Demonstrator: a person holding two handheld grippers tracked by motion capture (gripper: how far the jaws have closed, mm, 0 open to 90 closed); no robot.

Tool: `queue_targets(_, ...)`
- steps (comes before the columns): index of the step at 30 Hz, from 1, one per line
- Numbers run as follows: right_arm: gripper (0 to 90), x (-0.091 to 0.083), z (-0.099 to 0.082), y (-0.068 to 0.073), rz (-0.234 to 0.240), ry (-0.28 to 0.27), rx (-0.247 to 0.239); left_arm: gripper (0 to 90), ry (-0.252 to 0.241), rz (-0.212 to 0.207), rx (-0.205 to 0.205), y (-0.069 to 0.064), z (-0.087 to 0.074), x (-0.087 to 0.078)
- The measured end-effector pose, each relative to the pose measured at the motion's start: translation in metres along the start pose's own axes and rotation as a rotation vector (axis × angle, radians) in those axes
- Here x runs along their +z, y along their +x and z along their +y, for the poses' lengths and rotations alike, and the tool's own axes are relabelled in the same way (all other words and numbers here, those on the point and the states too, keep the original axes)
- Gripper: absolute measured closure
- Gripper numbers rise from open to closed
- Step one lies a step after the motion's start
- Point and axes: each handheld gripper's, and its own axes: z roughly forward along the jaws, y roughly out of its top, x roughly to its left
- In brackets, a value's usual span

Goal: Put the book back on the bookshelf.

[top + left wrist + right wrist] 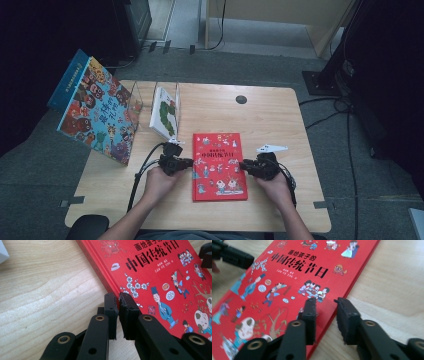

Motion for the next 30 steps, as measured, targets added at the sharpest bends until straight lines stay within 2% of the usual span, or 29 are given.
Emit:
queue_targets(2,68.8,0.001,0.004,-0.001,0.005,0.021,0.045,84.6,0.008,-0.003,-0.015,0.0,-0.001,0.0)
queue_targets(4,67.6,0.003,0.008,-0.004,0.012,0.047,0.096,84.7,0.012,0.0,-0.016,0.0,-0.002,0.0)
queue_targets(6,67.4,0.005,0.012,-0.008,0.036,0.08,0.169,85.5,0.008,0.002,-0.015,-0.001,-0.003,0.0)
queue_targets(7,67.8,0.005,0.013,-0.01,0.042,0.089,0.186,86.1,0.004,0.002,-0.016,-0.002,-0.004,0.0)
queue_targets(11,68.1,0.007,0.02,-0.012,0.037,0.13,0.221,89.4,-0.005,0.003,-0.021,-0.004,-0.005,0.001)
queue_targets(15,66.8,0.009,0.03,-0.015,0.021,0.185,0.243,90.0,-0.011,-0.016,-0.038,-0.005,-0.006,0.002)
queue_targets(17,66.9,0.01,0.034,-0.017,0.021,0.205,0.271,90.0,-0.009,-0.028,-0.04,-0.007,-0.006,0.003)
queue_targets(19,67.9,0.011,0.038,-0.022,0.032,0.225,0.309,90.0,-0.012,-0.024,-0.038,-0.008,-0.006,0.004)
queue_targets(22,68.7,0.012,0.041,-0.026,0.051,0.251,0.338,90.0,-0.012,-0.023,-0.041,-0.008,-0.006,0.004)
queue_targets(26,71.4,0.012,0.044,-0.025,0.034,0.276,0.338,90.0,-0.013,-0.019,-0.045,-0.009,-0.006,0.004)
queue_targets(30,72.6,0.011,0.045,-0.026,0.048,0.286,0.359,90.0,-0.006,-0.039,-0.062,-0.007,-0.006,0.004)
